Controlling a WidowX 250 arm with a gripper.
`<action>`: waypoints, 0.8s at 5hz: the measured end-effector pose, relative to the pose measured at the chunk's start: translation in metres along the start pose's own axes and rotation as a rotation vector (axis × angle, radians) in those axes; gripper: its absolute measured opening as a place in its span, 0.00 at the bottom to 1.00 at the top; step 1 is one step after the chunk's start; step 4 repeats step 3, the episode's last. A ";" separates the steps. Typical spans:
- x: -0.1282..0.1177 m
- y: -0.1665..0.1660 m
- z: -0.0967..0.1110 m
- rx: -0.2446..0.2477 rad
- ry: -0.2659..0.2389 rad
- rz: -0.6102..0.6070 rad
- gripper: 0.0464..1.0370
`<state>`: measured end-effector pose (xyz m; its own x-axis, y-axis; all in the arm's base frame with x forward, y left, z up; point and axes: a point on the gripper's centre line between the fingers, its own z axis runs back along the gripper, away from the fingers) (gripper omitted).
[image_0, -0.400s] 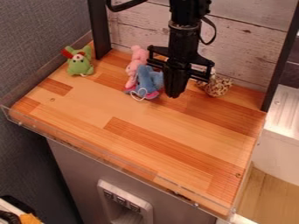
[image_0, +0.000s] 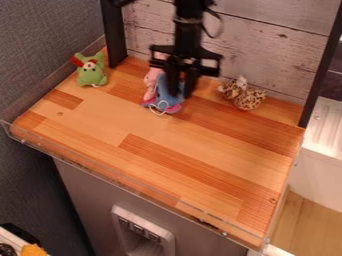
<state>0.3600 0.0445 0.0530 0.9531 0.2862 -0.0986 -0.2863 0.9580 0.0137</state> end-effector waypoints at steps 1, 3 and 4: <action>0.012 0.039 0.004 -0.015 -0.007 0.212 0.76; 0.018 0.110 0.001 -0.043 0.012 0.567 0.96; 0.018 0.110 0.001 -0.043 0.012 0.567 0.96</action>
